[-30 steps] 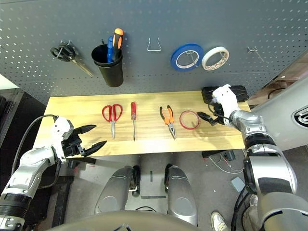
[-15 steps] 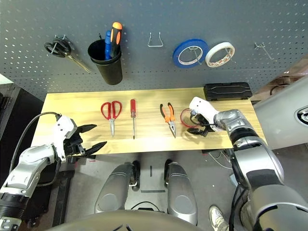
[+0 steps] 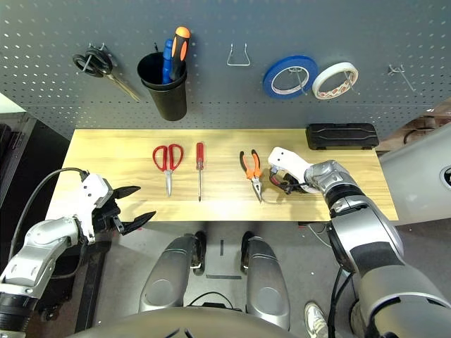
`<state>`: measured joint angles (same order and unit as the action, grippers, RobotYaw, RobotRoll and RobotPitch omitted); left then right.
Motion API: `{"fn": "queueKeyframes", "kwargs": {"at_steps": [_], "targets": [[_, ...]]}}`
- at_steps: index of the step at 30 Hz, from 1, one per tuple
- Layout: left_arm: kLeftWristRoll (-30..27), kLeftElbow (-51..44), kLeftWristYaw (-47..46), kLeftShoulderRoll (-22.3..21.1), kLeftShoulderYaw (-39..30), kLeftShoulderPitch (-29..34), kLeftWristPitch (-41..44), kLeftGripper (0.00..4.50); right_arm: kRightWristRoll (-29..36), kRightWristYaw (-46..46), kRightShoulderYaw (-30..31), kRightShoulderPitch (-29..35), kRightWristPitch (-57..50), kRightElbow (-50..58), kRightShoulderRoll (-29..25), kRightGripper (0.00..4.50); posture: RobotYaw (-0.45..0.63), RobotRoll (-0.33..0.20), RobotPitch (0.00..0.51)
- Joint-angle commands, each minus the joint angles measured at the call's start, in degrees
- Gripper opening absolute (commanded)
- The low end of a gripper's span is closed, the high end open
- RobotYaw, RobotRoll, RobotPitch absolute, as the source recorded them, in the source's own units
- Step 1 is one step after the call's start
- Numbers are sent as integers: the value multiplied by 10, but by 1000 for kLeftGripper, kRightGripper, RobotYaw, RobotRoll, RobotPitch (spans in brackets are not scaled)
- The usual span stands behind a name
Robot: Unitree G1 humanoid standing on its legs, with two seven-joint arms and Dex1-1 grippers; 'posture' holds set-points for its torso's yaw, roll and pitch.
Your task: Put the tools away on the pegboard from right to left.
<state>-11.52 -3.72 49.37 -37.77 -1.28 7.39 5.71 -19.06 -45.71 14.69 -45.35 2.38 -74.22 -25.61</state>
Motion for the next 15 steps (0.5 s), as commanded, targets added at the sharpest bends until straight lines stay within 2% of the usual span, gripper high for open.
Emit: {"fn": "queueKeyframes", "kwargs": {"at_steps": [1, 9, 15], "targets": [[-18, -6, 16, 10, 2, 1, -20, 4500, 15, 5, -17, 24, 18, 2, -15, 13, 228, 0, 271], [-61, -24, 39, 39, 8, -22, -47, 4500, 56, 6, -59, 67, 64, 42, -48, 13, 203, 0, 249], [-48, 0, 50, 41, 20, -35, -60, 4500, 78, 0, -77, 86, 77, 58, -53, 13, 190, 0, 233]]}}
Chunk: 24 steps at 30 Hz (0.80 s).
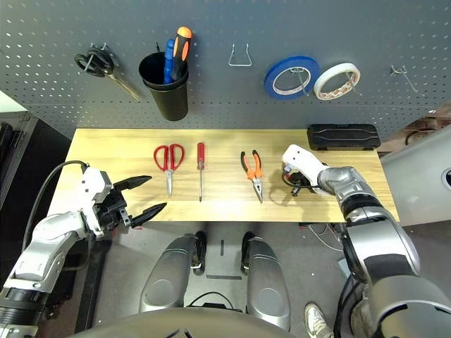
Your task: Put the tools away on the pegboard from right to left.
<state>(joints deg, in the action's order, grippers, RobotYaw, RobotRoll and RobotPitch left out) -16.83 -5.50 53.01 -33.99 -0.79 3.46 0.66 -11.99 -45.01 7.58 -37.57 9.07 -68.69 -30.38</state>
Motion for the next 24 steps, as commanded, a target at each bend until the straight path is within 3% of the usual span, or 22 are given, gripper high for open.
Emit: {"fn": "queueKeyframes", "kwargs": {"at_steps": [1, 13, 19, 24], "targets": [[1, 17, 20, 1, 18, 6, -6, 4500, 7, -20, -3, 7, 14, 5, -7, 13, 190, 0, 233], [7, 24, 7, 12, 18, -12, -21, 4500, 11, -12, -15, -4, 62, 23, -41, 13, 194, 0, 203], [-31, -18, 12, 19, 9, -26, -4, 4500, 36, 25, -46, 73, 130, 117, -73, 13, 182, 0, 202], [-74, -91, 28, 16, 19, -37, 23, 4500, 48, 120, -90, 173, 171, 188, -89, 13, 170, 0, 197]]}}
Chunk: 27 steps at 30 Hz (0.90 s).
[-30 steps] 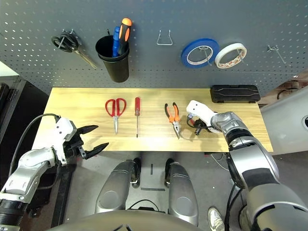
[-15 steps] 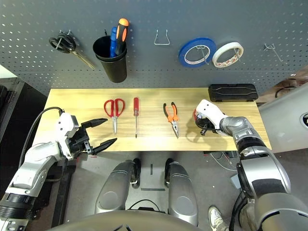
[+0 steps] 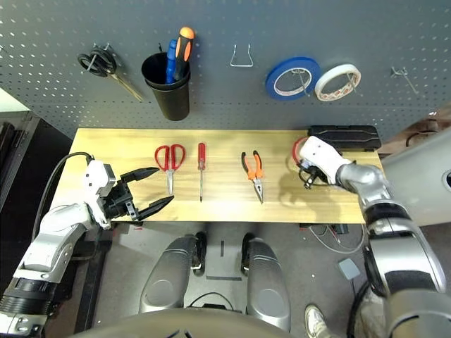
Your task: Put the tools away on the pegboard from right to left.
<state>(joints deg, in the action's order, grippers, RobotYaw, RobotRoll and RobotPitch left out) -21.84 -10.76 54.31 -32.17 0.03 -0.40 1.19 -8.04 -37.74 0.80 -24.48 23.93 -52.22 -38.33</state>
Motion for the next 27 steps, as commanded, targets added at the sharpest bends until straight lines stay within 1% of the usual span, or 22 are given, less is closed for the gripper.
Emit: {"fn": "queueKeyframes", "kwargs": {"at_steps": [1, 2, 3, 6, 10, 12, 14, 16, 19, 22, 27], "targets": [[-31, -48, 17, -2, 12, -2, 25, 4500, 8, 72, -31, 60, 32, 34, -10, 13, 168, 0, 197], [-37, -55, 18, -2, 13, -6, 31, 4500, 6, 91, -37, 74, 39, 43, -10, 13, 165, 0, 196], [-56, -72, 14, 1, 12, -13, 48, 4500, 2, 122, -46, 96, 45, 55, -11, 13, 162, 0, 196], [-87, -103, 6, 5, 15, -28, 85, 4500, -2, 172, -61, 130, 48, 75, -11, 13, 158, 0, 196], [-90, -120, 8, 6, 26, -42, 99, 4500, 10, 223, -84, 156, 37, 87, -2, 13, 148, 0, 195], [-103, -132, 1, 26, 33, -57, 103, 4500, 13, 274, -110, 175, 56, 86, -1, 13, 140, 0, 193], [-109, -137, -2, 39, 37, -67, 106, 4500, 9, 308, -123, 185, 72, 86, -4, 13, 137, 0, 192], [-109, -137, 0, 45, 41, -72, 108, 4500, 3, 331, -128, 186, 83, 84, -10, 13, 129, 0, 191], [-125, -141, -7, 59, 44, -89, 123, 4500, -4, 371, -142, 184, 106, 74, -20, 13, 123, 0, 190], [-122, -134, -5, 62, 46, -104, 125, 4500, -2, 392, -147, 171, 124, 68, -27, 13, 107, 0, 181], [-120, -126, 2, 62, 50, -119, 128, 4500, 5, 389, -145, 130, 136, 65, -34, 13, 96, 0, 176]]}}
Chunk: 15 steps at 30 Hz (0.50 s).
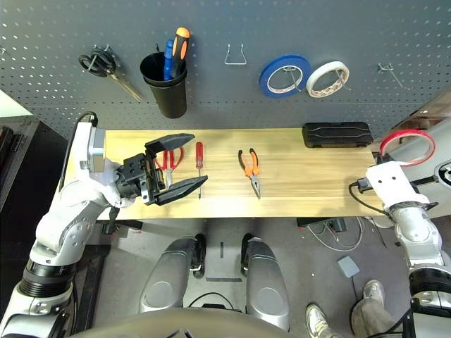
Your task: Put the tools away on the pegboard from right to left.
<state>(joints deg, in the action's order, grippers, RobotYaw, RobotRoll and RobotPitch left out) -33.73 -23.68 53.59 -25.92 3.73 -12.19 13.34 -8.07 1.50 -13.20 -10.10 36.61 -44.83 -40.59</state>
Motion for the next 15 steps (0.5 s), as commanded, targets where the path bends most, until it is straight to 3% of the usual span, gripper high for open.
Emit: {"fn": "queueKeyframes", "kwargs": {"at_steps": [1, 15], "targets": [[-1, 5, 10, 0, 14, -3, 7, 4500, 7, -10, -2, -26, 9, -12, -13, 13, 93, 0, 175], [2, 6, 9, 2, 23, -19, 9, 4500, -4, -99, 40, -199, 12, -143, -32, 13, 90, 0, 176]]}}
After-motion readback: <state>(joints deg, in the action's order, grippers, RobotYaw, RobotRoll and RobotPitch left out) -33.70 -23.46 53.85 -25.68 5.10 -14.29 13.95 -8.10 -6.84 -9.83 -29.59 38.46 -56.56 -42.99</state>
